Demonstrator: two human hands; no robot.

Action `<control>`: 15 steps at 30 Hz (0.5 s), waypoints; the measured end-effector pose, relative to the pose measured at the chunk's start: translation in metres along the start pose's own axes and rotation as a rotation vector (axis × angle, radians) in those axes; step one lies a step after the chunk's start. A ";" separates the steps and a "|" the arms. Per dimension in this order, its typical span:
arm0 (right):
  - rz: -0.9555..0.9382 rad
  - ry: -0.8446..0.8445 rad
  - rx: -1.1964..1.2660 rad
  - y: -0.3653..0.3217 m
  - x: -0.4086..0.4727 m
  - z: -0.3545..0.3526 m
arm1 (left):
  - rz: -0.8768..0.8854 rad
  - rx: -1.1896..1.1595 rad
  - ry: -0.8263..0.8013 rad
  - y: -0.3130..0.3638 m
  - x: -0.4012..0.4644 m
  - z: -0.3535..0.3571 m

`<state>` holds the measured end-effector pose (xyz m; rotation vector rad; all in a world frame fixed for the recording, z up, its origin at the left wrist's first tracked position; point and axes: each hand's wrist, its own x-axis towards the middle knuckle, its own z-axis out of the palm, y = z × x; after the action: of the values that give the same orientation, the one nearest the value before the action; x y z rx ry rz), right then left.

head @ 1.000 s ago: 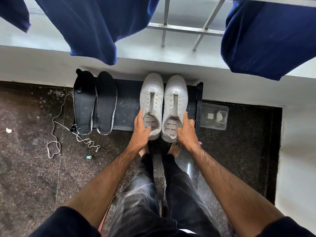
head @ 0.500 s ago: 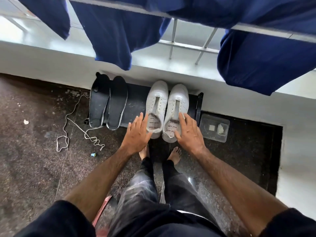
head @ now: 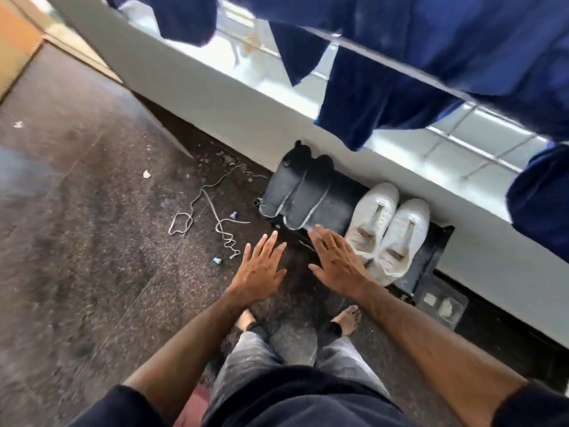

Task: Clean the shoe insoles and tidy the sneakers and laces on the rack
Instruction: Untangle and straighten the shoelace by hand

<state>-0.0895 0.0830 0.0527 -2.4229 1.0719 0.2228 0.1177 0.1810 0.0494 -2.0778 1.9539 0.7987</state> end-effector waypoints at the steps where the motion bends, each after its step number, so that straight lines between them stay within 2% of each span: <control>1: -0.027 -0.020 -0.015 -0.018 0.010 0.004 | -0.022 -0.010 0.011 -0.019 -0.009 0.000; 10: -0.131 -0.105 -0.139 -0.183 0.123 0.036 | -0.172 -0.170 0.148 -0.198 -0.079 -0.016; 15: -0.157 -0.163 -0.146 -0.239 0.178 0.047 | -0.247 -0.266 0.143 -0.274 -0.087 -0.024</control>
<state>0.2085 0.1282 0.0383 -2.5526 0.8150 0.4514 0.3894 0.2786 0.0505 -2.5329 1.6837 0.9211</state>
